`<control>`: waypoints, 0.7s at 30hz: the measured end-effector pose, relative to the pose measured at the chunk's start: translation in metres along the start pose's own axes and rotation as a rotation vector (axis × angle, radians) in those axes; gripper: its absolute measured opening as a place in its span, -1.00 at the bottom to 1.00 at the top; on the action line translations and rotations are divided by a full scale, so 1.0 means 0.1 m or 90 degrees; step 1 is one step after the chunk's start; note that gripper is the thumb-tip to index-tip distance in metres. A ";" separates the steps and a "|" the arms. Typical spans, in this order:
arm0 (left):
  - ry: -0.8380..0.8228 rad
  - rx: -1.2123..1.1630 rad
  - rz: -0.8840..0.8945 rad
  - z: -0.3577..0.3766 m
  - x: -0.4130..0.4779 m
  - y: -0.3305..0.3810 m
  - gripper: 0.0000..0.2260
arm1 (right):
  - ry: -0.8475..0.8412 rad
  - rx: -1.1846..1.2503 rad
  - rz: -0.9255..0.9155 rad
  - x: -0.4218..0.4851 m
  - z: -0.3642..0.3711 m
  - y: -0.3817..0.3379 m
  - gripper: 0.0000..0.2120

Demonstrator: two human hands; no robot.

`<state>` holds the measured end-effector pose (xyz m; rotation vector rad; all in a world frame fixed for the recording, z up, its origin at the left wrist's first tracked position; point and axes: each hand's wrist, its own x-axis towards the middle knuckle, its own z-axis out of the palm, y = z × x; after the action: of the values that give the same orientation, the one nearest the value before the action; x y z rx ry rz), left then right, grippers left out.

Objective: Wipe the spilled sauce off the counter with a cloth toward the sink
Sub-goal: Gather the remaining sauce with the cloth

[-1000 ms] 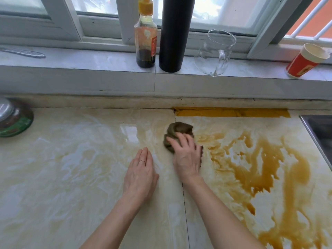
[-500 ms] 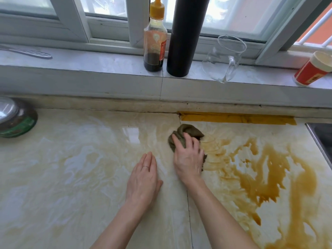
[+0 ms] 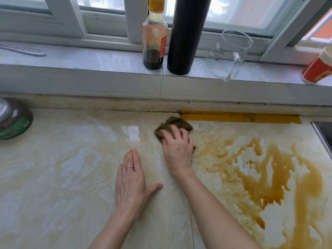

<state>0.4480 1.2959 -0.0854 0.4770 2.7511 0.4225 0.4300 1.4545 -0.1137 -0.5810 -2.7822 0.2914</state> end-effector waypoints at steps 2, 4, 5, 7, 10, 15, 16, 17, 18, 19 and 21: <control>0.000 0.004 -0.001 -0.02 -0.01 0.00 0.16 | -0.011 -0.035 0.112 0.07 -0.08 0.33 -0.65; 0.000 0.004 -0.001 -0.04 -0.02 0.01 0.15 | -0.015 -0.064 0.215 0.06 -0.20 0.71 -0.60; 0.000 0.006 -0.002 -0.04 -0.02 0.01 0.15 | -0.017 -0.067 0.260 0.04 -0.28 0.84 -0.59; -0.006 0.014 -0.003 -0.05 0.00 0.02 0.15 | -0.015 -0.042 0.321 0.04 -0.35 0.93 -0.58; -0.019 0.036 -0.012 -0.07 0.01 0.05 0.14 | -0.025 0.003 0.249 0.04 -0.28 0.66 -0.56; -0.031 0.055 -0.018 -0.13 0.00 0.09 0.11 | -0.066 -0.048 0.083 0.10 -0.18 0.60 -0.55; -0.035 0.052 -0.021 -0.14 0.00 0.10 0.11 | -0.075 -0.064 0.113 0.13 -0.22 0.68 -0.54; -0.038 0.050 -0.024 -0.14 0.00 0.11 0.12 | -0.075 -0.079 0.162 0.17 -0.26 0.76 -0.54; -0.041 0.050 -0.025 -0.15 0.01 0.13 0.12 | -0.074 -0.083 0.218 0.22 -0.31 0.81 -0.54; -0.047 0.055 -0.027 -0.16 0.01 0.14 0.12 | -0.083 -0.073 0.265 0.24 -0.36 0.80 -0.54; -0.054 0.065 -0.033 -0.15 0.05 0.16 0.12 | -0.103 -0.048 0.272 0.22 -0.40 0.61 -0.54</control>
<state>0.4429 1.3085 -0.0679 0.4362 2.7051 0.2431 0.4453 1.5240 -0.0866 -1.2239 -2.8037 0.3348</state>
